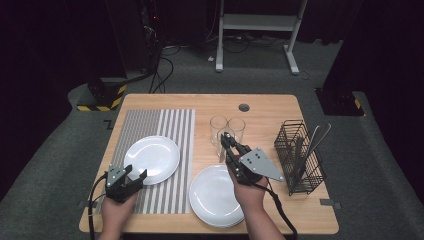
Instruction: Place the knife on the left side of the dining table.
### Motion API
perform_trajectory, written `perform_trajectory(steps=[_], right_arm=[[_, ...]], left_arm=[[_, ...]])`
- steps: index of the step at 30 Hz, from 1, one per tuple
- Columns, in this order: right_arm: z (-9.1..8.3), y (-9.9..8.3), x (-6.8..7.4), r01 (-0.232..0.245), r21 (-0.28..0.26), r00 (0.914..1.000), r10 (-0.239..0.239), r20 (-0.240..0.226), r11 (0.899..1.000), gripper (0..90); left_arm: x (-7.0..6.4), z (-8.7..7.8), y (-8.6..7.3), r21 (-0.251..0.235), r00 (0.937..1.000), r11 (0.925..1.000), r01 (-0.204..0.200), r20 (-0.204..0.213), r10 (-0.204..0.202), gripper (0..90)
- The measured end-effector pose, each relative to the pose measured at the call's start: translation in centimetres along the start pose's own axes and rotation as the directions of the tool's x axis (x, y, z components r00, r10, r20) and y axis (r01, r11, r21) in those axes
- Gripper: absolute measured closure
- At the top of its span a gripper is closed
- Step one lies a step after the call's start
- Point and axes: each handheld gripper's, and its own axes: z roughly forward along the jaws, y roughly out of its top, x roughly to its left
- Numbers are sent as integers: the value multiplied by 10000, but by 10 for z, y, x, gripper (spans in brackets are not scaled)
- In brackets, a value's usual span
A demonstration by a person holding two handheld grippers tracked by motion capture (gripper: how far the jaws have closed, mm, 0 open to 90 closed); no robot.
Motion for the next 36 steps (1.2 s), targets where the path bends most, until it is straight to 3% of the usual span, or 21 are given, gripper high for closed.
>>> perform_trajectory(steps=[19, 36], right_arm=[[18, -5, 33, -100, 126, 9955, 112, -936, 9999, 832], [31, -13, 53, -311, 361, 9862, 366, -1615, 9989, 832]], left_arm=[[0, 0, 0, -28, 10000, 10000, -2, 64, 2, 342], [1, -1, 0, -82, 9999, 10000, 5, 149, -4, 341]])
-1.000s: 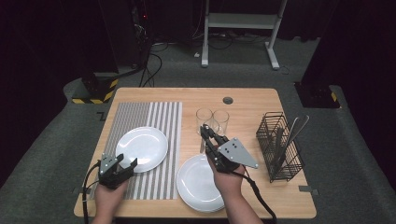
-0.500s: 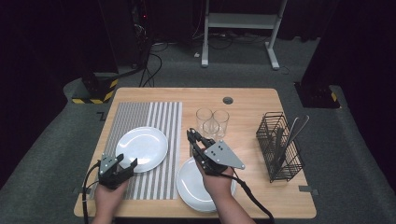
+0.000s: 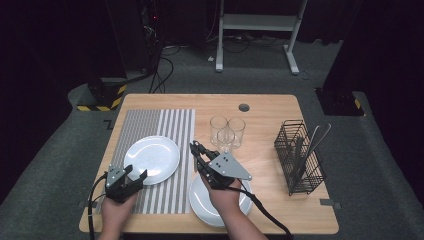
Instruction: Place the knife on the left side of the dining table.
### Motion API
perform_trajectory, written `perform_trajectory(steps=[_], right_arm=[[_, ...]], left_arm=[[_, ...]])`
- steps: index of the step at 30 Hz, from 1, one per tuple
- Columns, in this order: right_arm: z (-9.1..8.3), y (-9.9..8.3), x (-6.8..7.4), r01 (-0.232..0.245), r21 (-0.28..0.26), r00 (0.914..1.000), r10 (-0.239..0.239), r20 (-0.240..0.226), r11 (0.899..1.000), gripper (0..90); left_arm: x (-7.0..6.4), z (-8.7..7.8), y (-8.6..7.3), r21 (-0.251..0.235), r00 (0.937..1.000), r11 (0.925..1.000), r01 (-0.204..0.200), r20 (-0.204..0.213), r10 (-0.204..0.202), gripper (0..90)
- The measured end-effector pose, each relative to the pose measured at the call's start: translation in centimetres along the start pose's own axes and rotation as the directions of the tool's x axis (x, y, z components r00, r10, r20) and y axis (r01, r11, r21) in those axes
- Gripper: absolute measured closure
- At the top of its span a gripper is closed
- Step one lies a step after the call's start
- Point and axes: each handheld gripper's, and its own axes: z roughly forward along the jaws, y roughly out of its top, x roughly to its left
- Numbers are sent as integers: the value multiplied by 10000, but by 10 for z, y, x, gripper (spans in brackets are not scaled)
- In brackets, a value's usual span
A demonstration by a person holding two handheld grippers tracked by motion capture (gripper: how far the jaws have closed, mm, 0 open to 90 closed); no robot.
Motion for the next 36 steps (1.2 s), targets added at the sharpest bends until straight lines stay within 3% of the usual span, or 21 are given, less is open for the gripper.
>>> perform_trajectory(steps=[19, 36], right_arm=[[16, -18, 21, -84, 705, 9974, 134, -705, 9975, 832], [13, -25, 21, -213, 890, 9969, 279, -736, 9958, 831]], left_arm=[[1, -1, 0, -139, 9999, 9999, 68, 83, -66, 344], [2, -1, 0, -155, 9997, 9996, 227, 140, -225, 361]])
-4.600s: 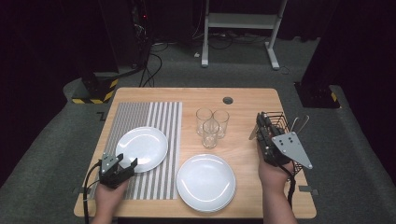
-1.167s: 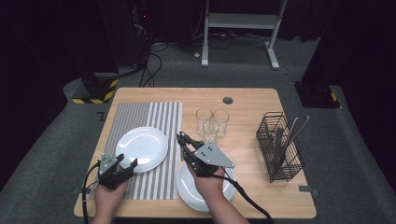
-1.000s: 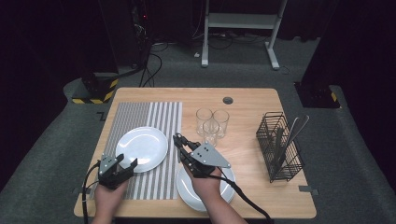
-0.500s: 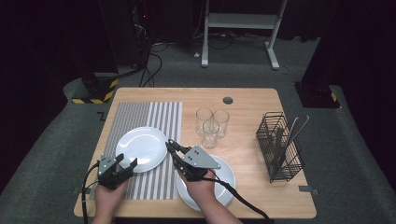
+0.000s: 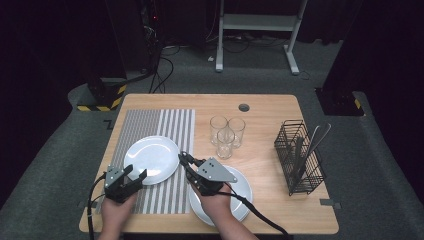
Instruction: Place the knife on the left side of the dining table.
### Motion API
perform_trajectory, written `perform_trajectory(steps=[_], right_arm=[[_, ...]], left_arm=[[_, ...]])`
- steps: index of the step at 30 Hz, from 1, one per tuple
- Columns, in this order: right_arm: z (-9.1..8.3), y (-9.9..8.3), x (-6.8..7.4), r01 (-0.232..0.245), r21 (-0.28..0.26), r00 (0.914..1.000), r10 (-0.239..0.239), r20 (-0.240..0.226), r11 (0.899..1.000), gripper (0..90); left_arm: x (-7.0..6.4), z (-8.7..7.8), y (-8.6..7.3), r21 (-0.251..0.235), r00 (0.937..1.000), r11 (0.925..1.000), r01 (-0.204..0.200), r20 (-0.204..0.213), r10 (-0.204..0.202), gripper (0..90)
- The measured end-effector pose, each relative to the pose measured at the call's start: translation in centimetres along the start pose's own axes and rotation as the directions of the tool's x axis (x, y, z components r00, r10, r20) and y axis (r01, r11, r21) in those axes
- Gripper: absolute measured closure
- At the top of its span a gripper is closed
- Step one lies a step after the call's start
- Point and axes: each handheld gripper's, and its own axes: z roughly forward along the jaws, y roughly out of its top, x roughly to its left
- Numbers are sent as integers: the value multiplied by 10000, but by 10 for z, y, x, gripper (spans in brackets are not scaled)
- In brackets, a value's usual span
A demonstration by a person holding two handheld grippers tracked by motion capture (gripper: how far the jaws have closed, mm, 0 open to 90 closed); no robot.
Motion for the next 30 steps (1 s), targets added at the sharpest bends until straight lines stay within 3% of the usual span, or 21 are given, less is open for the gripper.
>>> perform_trajectory(steps=[9, 14, 19, 30], right_arm=[[-1, -2, -1, 6, -98, 10000, -6, -26, 10000, 831], [-2, -3, -3, -118, -147, 9999, 118, -17, 9998, 830], [-2, -3, -3, -89, -170, 10000, 88, -42, 9998, 830], [-1, -4, -1, -31, -210, 10000, 29, -82, 9998, 830]], left_arm=[[1, -1, 1, -28, 9999, 10000, 94, 36, -94, 370], [3, -2, 3, 185, 9988, 9988, 454, 200, -458, 370], [2, -7, 9, 55, 9979, 9984, 560, 333, -561, 375], [-17, -17, 26, -457, 9939, 9989, 125, 1096, -75, 372]])
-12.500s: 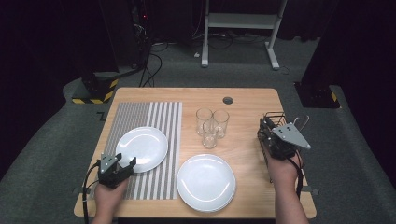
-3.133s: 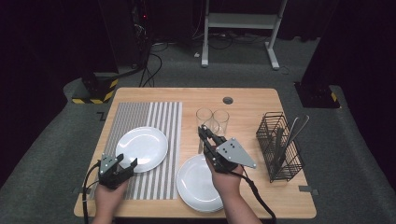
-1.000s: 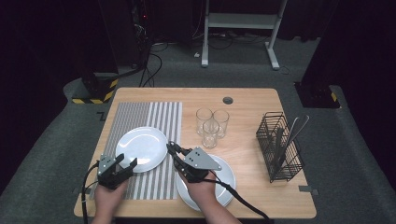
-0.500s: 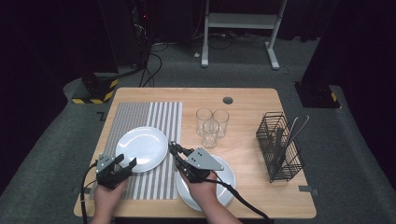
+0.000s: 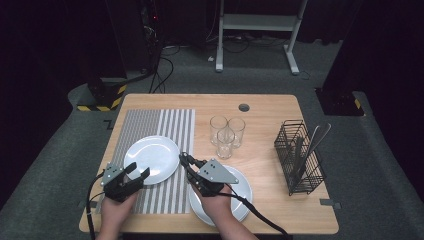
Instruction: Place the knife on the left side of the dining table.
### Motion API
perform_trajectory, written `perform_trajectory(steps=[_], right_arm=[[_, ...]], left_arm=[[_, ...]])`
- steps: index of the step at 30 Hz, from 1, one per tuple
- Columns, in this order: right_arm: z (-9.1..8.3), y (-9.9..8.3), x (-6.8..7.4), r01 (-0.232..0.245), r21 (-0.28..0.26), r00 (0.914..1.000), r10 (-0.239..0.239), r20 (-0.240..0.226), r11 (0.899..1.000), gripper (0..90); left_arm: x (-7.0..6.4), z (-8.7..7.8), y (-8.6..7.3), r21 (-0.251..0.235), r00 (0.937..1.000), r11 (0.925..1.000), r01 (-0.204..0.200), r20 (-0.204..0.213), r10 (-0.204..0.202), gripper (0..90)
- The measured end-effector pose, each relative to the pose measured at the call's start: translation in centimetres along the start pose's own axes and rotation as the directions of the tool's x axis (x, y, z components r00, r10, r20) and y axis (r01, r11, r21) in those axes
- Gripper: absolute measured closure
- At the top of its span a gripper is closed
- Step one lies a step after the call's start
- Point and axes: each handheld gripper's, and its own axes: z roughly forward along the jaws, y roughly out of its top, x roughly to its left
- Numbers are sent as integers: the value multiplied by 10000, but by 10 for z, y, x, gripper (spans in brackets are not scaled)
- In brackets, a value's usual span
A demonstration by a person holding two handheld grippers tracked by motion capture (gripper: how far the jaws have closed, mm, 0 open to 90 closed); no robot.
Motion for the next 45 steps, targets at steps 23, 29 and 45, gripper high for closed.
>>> perform_trajectory(steps=[23, 29, 45], right_arm=[[3, -1, 3, 26, -43, 9999, -27, -97, 10000, 828], [4, -3, 2, 4, -22, 10000, -4, -75, 10000, 827], [7, -6, 3, -49, 104, 9999, 50, -108, 9999, 825]], left_arm=[[-32, -18, 41, -868, 9931, 9961, -141, 1148, 240, 334], [-42, -25, 53, -1128, 9894, 9933, -269, 1387, 426, 328], [-69, -28, 80, -1530, 9730, 9869, -506, 2153, 833, 318]])
